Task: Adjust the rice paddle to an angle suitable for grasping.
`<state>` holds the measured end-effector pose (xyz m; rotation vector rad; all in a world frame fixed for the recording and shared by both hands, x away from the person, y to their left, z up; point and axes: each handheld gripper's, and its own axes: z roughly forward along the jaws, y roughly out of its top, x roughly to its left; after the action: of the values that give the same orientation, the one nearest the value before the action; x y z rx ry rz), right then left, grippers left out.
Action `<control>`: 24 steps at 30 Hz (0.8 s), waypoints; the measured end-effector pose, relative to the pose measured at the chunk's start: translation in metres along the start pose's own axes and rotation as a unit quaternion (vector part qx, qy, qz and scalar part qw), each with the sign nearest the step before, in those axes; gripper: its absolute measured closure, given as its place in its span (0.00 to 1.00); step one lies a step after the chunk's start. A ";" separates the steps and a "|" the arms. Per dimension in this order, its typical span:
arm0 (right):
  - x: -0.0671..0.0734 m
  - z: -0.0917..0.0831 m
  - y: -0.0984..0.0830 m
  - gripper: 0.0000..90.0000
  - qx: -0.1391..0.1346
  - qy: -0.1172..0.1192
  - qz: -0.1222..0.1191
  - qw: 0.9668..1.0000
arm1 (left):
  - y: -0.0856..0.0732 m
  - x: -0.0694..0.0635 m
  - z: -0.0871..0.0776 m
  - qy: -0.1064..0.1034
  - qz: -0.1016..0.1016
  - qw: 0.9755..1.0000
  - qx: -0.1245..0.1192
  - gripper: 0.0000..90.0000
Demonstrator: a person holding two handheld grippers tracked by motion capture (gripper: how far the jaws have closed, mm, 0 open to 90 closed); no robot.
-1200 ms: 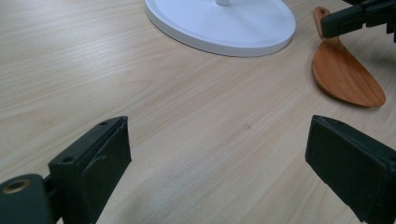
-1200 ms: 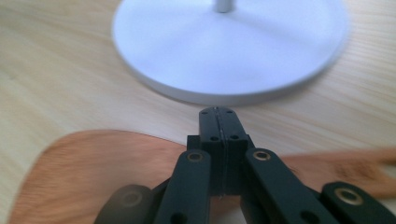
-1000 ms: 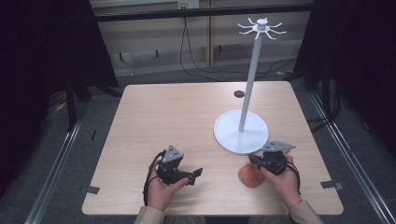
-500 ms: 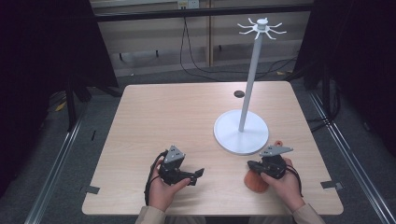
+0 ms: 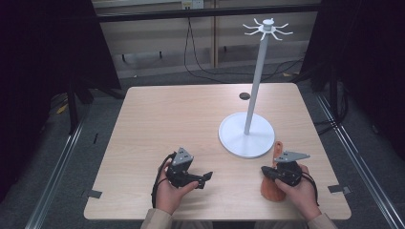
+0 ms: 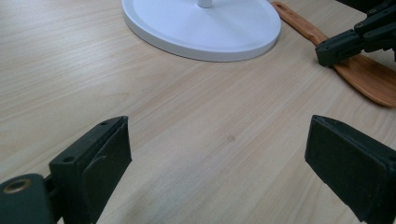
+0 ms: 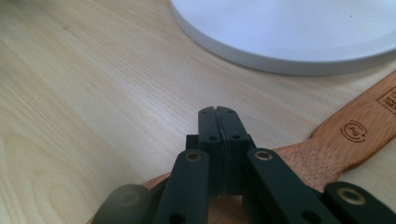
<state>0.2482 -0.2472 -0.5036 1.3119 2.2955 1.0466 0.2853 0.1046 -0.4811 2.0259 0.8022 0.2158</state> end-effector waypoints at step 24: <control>-0.020 -0.027 -0.001 0.88 0.019 -0.039 0.038 0.998 | 0.009 -0.004 0.010 -0.017 0.008 1.000 -0.003 0.08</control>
<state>0.2432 -0.2761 -0.4876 1.4386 2.2361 0.9615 0.2910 0.0920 -0.4793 2.0268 0.7632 0.1930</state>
